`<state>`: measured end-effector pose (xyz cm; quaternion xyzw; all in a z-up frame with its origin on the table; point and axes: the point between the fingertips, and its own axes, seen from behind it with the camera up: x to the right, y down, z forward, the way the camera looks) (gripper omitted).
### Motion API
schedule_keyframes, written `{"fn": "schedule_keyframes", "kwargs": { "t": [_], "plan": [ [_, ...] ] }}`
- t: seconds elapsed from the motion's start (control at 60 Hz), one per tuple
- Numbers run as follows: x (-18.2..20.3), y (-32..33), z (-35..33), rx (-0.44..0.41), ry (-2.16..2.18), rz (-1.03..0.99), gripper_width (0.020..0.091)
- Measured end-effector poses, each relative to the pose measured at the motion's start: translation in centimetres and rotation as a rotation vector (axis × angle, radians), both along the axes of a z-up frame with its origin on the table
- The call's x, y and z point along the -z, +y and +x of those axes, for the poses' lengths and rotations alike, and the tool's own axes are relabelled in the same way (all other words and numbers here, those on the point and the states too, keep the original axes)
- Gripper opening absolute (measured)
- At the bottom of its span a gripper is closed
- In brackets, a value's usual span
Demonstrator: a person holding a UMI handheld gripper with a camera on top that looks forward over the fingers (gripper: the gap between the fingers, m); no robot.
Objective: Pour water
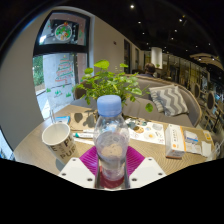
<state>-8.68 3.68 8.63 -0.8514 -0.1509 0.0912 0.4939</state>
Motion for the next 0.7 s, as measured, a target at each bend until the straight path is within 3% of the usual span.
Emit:
{"fn": "schedule_keyframes", "kwargs": {
  "t": [0.25,0.45,0.55,0.667,0.7],
  "plan": [
    [1.1,-0.3,0.4,0.038,0.032,0.022,0.0363],
    [1.8,-0.7,0.8,0.074,0.024,-0.032,0.0498],
    [2.3,-1.4,1.3,0.101,-0.007,-0.093,0.0691],
    [0.9,-3.6,2.1,0.134,-0.071,-0.102,0.0855],
    [0.2,-4.3,2.3,0.142,-0.089,-0.107,0.0862]
  ]
}}
